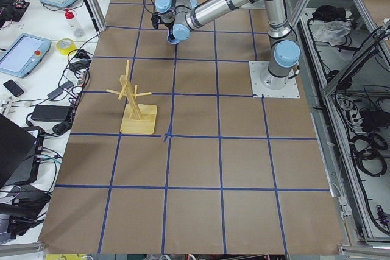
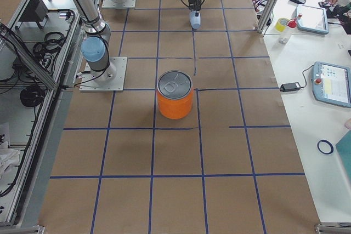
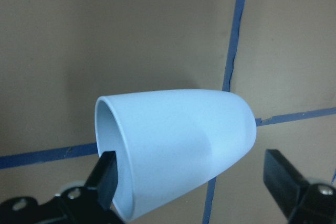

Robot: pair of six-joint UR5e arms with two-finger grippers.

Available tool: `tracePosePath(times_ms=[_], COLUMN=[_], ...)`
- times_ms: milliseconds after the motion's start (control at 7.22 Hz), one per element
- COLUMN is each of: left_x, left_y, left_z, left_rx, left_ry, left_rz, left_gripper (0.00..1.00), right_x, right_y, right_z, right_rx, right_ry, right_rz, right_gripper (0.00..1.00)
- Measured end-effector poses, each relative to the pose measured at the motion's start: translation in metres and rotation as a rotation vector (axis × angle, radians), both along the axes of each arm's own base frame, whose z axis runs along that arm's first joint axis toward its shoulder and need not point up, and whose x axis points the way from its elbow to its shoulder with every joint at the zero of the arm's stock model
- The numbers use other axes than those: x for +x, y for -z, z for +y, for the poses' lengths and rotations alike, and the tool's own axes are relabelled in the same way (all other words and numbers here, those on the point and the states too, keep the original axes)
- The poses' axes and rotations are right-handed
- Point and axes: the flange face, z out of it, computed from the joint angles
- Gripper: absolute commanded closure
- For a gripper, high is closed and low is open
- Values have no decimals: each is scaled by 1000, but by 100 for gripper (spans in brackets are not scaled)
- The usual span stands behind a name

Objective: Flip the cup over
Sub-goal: 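Close the left gripper on the rim of the lying cup, then lift and rotate the cup upright with the left gripper toward the wooden stand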

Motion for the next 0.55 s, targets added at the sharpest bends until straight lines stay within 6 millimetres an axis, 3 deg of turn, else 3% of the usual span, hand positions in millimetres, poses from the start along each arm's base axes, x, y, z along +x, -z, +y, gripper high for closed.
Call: tracePosePath(times_ms=[277, 554], left_x=[-1, -1], left_y=[-2, -6], left_z=[1, 0], left_rx=[-6, -13], left_ry=[1, -1], left_rz=[1, 1], left_gripper=[98, 100], right_x=[-1, -1], right_y=[1, 2], right_z=[0, 0], right_rx=[2, 5], right_ry=[2, 1], right_rz=[2, 3], right_gripper=[0, 0])
